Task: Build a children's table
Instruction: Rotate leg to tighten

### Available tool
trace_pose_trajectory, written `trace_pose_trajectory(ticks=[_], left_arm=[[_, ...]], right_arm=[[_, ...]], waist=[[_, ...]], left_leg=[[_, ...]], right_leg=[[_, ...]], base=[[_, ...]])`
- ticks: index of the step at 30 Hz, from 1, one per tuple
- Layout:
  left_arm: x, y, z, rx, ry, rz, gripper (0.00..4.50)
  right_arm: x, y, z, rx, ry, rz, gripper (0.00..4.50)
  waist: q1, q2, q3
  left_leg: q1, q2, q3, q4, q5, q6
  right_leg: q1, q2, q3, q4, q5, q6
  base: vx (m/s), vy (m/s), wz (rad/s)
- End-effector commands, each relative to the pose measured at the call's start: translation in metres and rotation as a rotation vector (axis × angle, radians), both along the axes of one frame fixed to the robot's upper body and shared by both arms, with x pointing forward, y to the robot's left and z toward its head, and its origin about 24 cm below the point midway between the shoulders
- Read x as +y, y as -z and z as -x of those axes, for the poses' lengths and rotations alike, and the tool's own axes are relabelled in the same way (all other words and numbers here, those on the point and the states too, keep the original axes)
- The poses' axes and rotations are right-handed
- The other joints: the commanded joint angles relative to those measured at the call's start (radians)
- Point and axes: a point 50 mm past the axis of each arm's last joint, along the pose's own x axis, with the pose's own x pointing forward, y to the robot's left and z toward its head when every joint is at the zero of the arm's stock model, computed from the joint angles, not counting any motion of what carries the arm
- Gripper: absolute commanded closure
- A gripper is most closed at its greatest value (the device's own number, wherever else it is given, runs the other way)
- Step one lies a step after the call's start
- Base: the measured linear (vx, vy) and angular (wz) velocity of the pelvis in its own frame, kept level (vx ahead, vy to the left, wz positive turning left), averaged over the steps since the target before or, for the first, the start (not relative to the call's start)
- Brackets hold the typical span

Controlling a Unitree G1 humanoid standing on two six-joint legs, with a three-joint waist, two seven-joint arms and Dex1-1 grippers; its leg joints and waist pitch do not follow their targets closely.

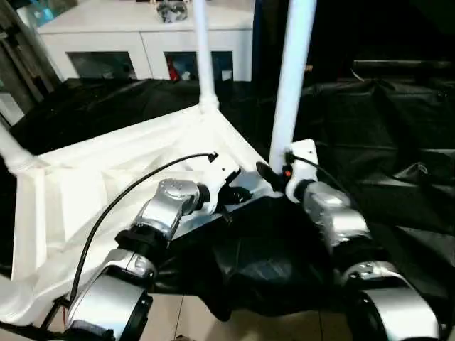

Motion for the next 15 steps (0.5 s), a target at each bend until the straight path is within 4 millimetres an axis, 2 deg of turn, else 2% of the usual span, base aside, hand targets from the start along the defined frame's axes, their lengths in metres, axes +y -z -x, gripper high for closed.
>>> trace_pose_trajectory(ticks=[1,3,6,7,8,11,12,13,15], left_arm=[[-0.017,-0.02,-0.009,-0.077,-0.008,0.037,4.5],[-0.016,-0.019,-0.008,-0.073,0.007,0.038,4.5],[-0.012,-0.018,-0.004,-0.064,0.058,0.041,4.5],[-0.012,-0.018,-0.004,-0.064,0.058,0.041,4.5],[-0.01,-0.017,-0.002,-0.059,0.087,0.043,4.5],[-0.003,-0.014,0.005,-0.033,0.177,0.039,4.5],[-0.002,-0.014,0.006,-0.03,0.189,0.038,4.5],[0.003,-0.014,0.009,-0.024,0.229,0.036,4.5],[0.006,-0.013,0.011,-0.016,0.245,0.035,4.5]], right_arm=[[0.049,0.035,0.026,0.157,-0.191,0.001,1.57],[0.051,0.035,0.026,0.161,-0.208,-0.023,1.21],[0.047,0.03,0.025,0.127,-0.263,-0.015,1.18],[0.047,0.03,0.025,0.127,-0.263,-0.015,0.92],[0.045,0.027,0.024,0.11,-0.29,-0.005,0.92],[0.038,0.021,0.025,0.076,-0.407,-0.006,0.92],[0.037,0.021,0.026,0.072,-0.428,-0.006,0.92],[0.03,0.018,0.029,0.064,-0.508,-0.013,0.92],[0.026,0.017,0.031,0.062,-0.555,-0.015,0.92]], waist=[[0.004,-0.009,-0.062],[0.001,-0.008,-0.059],[-0.003,-0.008,-0.056],[-0.004,-0.008,-0.056],[-0.006,-0.007,-0.056],[-0.005,-0.004,-0.058],[-0.004,-0.004,-0.061],[-0.003,-0.004,-0.061],[0.0,-0.003,-0.064]], left_leg=[[0.0,0.011,-0.005,-0.062,-0.234,0.029],[0.0,0.012,-0.003,-0.063,-0.239,0.05],[0.0,0.014,-0.004,-0.067,-0.277,0.05],[-0.001,0.014,-0.005,-0.068,-0.276,0.049],[0.001,0.014,-0.004,-0.067,-0.276,0.048],[-0.002,0.016,-0.003,-0.064,-0.26,0.059],[-0.002,0.017,-0.002,-0.061,-0.232,0.072],[-0.001,0.018,-0.001,-0.059,-0.223,0.08],[-0.001,0.019,-0.001,-0.057,-0.212,0.087]], right_leg=[[0.052,-0.048,0.032,-0.078,-0.162,-0.229],[0.055,-0.048,0.03,-0.078,-0.146,-0.248],[0.056,-0.049,0.029,-0.084,-0.21,-0.235],[0.056,-0.049,0.029,-0.083,-0.214,-0.233],[0.055,-0.049,0.03,-0.084,-0.214,-0.234],[0.058,-0.048,0.029,-0.079,-0.17,-0.247],[0.059,-0.047,0.029,-0.073,-0.115,-0.265],[0.059,-0.046,0.028,-0.072,-0.091,-0.275],[0.061,-0.046,0.028,-0.067,-0.065,-0.286]], base=[[0.0,0.0,0.0],[0.0,0.0,0.0],[0.0,0.0,0.0],[0.0,0.0,0.0],[0.0,0.0,0.0],[0.0,0.0,0.0],[0.0,0.0,0.0],[0.0,0.0,0.0],[0.0,0.0,0.0]])
